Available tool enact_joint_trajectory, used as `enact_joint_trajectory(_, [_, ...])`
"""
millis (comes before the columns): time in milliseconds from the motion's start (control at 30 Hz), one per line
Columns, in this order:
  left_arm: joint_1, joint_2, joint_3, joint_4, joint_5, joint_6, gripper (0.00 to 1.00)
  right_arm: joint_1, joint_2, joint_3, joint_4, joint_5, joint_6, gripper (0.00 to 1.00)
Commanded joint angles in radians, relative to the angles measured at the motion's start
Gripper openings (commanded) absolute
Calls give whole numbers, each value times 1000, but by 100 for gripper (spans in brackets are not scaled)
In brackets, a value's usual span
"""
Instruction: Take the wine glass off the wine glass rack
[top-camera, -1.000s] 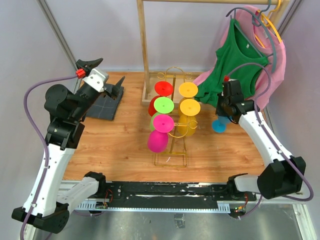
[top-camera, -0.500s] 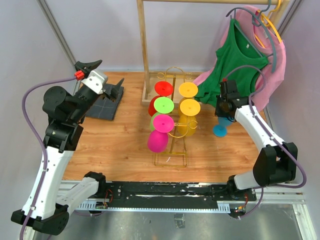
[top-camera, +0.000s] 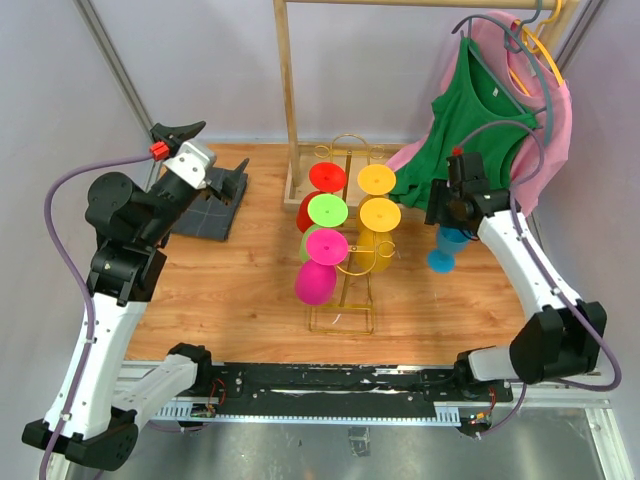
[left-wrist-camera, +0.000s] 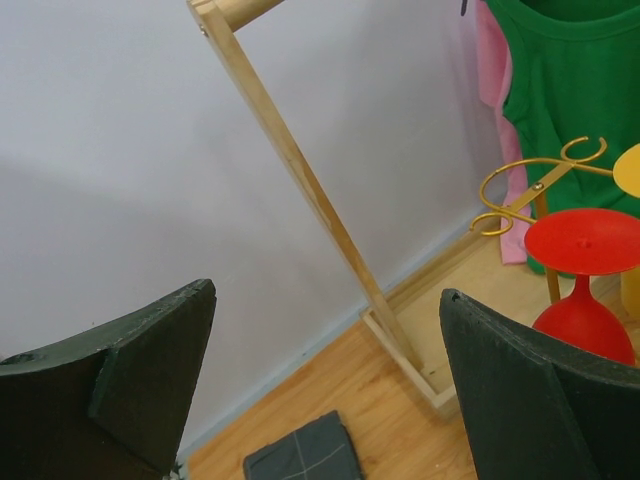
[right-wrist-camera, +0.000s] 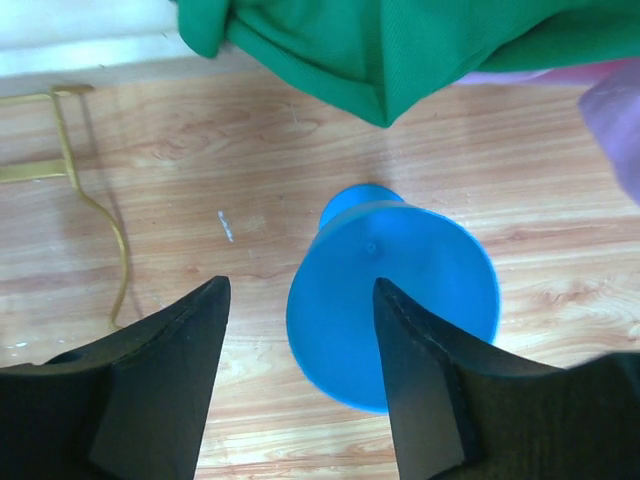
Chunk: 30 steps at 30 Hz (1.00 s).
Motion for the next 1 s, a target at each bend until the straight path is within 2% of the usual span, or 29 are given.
enact_joint_trajectory(0, [-5,-5,32,7,10,-30,99,-13,-106,102,-77,22,2,63])
enact_joint_trajectory(133, [-5,29,84,-21,21,-117,99,-12,-194,188,-170,30,5,68])
enact_joint_trajectory(267, [-6,116,227,-119,68,-315,99,-11,-290,276,-216,-14,-5,75])
enact_joint_trajectory(367, [-6,190,314,-158,111,-474,99,-12,-342,300,-149,-189,-56,83])
enact_joint_trajectory(467, [-5,250,366,-181,163,-644,99,-12,-349,332,-73,-406,-49,84])
enact_joint_trajectory(567, [-6,299,397,-209,233,-834,97,-9,-326,389,-42,-538,-1,84])
enact_joint_trajectory(667, [-6,329,385,-238,320,-1056,94,5,-313,424,-14,-606,37,84])
enact_joint_trajectory(767, [-4,334,324,-219,390,-1202,92,40,-281,455,-3,-659,54,85])
enact_joint_trajectory(967, [8,351,239,-199,433,-1303,90,220,-193,507,11,-549,21,90])
